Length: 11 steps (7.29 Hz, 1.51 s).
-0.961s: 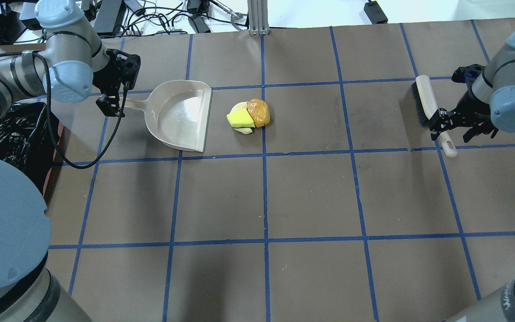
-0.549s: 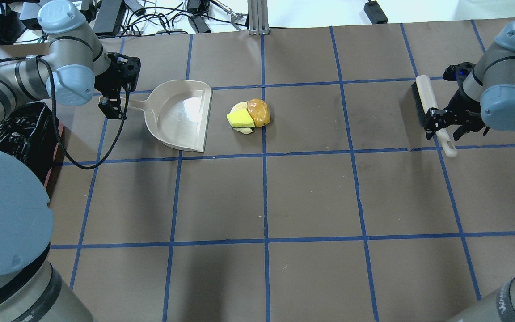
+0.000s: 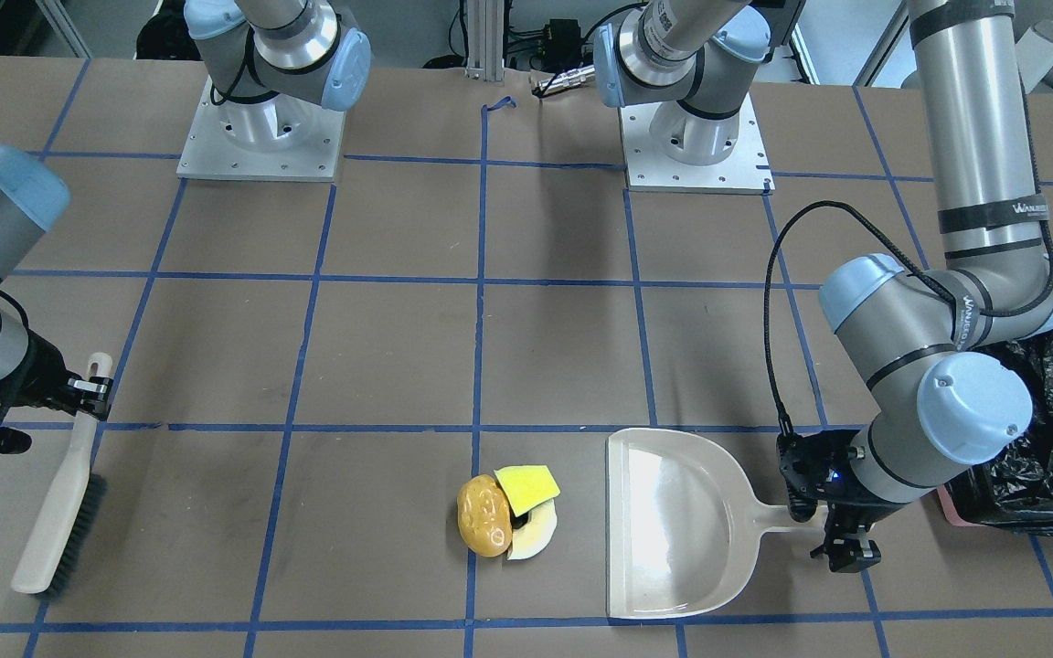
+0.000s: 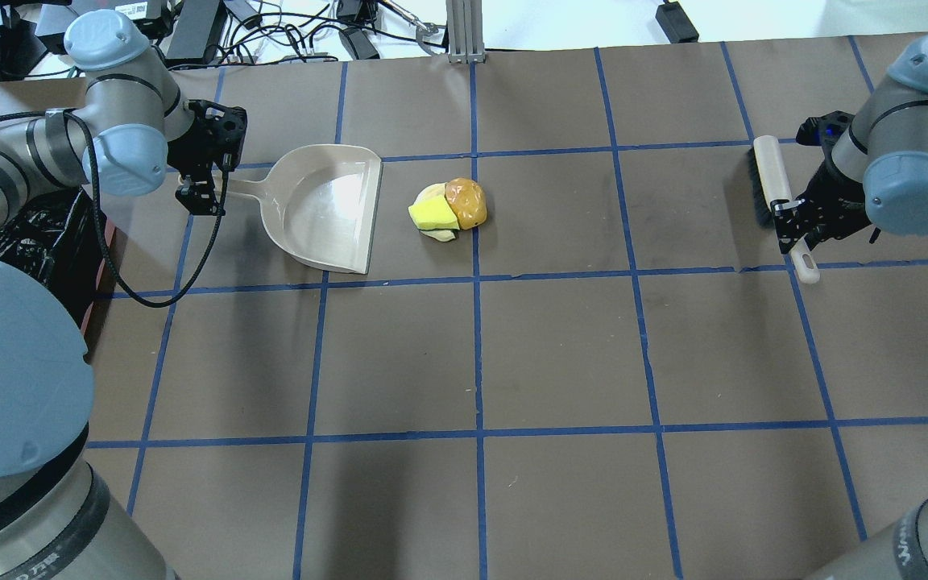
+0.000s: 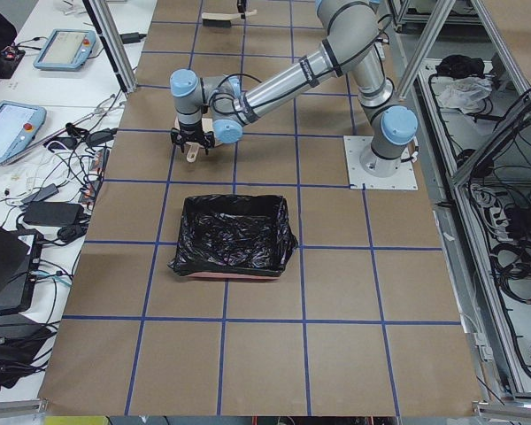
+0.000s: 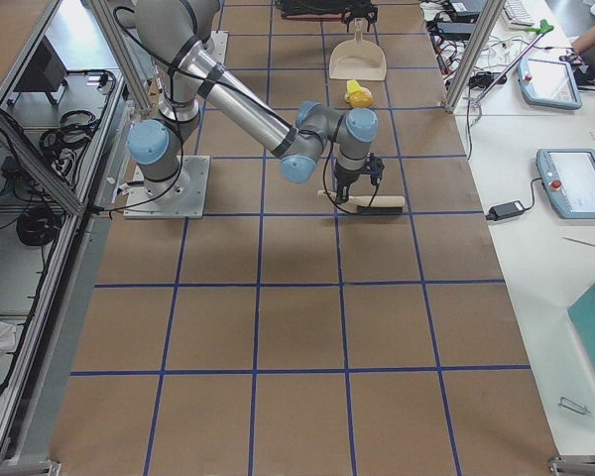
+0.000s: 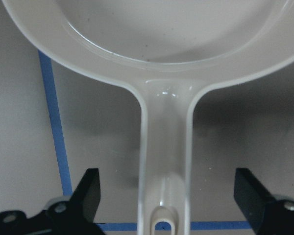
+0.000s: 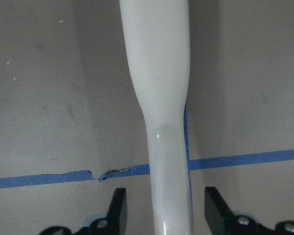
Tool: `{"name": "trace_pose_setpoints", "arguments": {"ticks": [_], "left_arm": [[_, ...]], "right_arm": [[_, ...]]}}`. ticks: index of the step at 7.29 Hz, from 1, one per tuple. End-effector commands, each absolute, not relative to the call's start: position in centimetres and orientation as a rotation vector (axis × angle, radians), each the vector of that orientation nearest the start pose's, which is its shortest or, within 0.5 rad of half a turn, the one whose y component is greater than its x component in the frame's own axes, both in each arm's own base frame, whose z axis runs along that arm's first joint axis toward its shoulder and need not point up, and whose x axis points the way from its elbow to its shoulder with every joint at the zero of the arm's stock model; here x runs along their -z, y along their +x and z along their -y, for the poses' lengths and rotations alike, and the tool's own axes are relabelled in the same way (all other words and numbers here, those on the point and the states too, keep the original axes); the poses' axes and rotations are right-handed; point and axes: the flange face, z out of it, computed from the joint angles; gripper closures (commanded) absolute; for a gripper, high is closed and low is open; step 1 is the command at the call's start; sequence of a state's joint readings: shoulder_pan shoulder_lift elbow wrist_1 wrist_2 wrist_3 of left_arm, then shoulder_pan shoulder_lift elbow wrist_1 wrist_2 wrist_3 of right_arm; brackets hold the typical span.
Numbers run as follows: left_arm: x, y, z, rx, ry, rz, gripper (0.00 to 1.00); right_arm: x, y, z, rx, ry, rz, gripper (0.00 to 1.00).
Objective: Sweep and dump trash into bin
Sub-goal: 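Close the left gripper on the dustpan handle while the right gripper grasps the brush handle, then lift the brush with the right gripper and carry it toward the potato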
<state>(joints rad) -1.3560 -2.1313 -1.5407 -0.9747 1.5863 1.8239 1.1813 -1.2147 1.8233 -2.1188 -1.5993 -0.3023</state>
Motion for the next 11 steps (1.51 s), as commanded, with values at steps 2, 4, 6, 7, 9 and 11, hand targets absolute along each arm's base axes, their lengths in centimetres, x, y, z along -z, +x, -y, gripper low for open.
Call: {"name": "trace_pose_setpoints", "arguments": {"ticks": [2,4,6,7,9,11], "left_arm": [[-24.0,0.8,68.3,-0.047,-2.328,2.225,0.98],[-23.8,0.8,68.3,-0.047,-2.342,2.208,1.00],[-24.2,0.8,68.3,-0.049,-2.377,2.180,1.00],[-24.7,0.5,68.1,-0.047,-2.388,2.173,1.00],[-23.6,0.5,68.3,-0.033,-2.373,2.172,1.00],[-23.9,0.5,68.4,-0.028,-2.379,2.176,1.00]], "right_arm": [[-24.0,-9.1,57.2,-0.074,0.154,-3.140,1.00],[-26.5,-4.0,57.0,-0.049,0.099,-3.144,1.00],[-27.9,0.0,56.7,-0.009,0.096,-3.136,1.00],[-30.9,2.5,55.9,0.069,0.159,-3.085,1.00],[-32.1,6.2,54.6,0.022,0.139,-3.020,1.00],[-31.9,12.3,54.0,0.011,0.181,-3.000,1.00]]}}
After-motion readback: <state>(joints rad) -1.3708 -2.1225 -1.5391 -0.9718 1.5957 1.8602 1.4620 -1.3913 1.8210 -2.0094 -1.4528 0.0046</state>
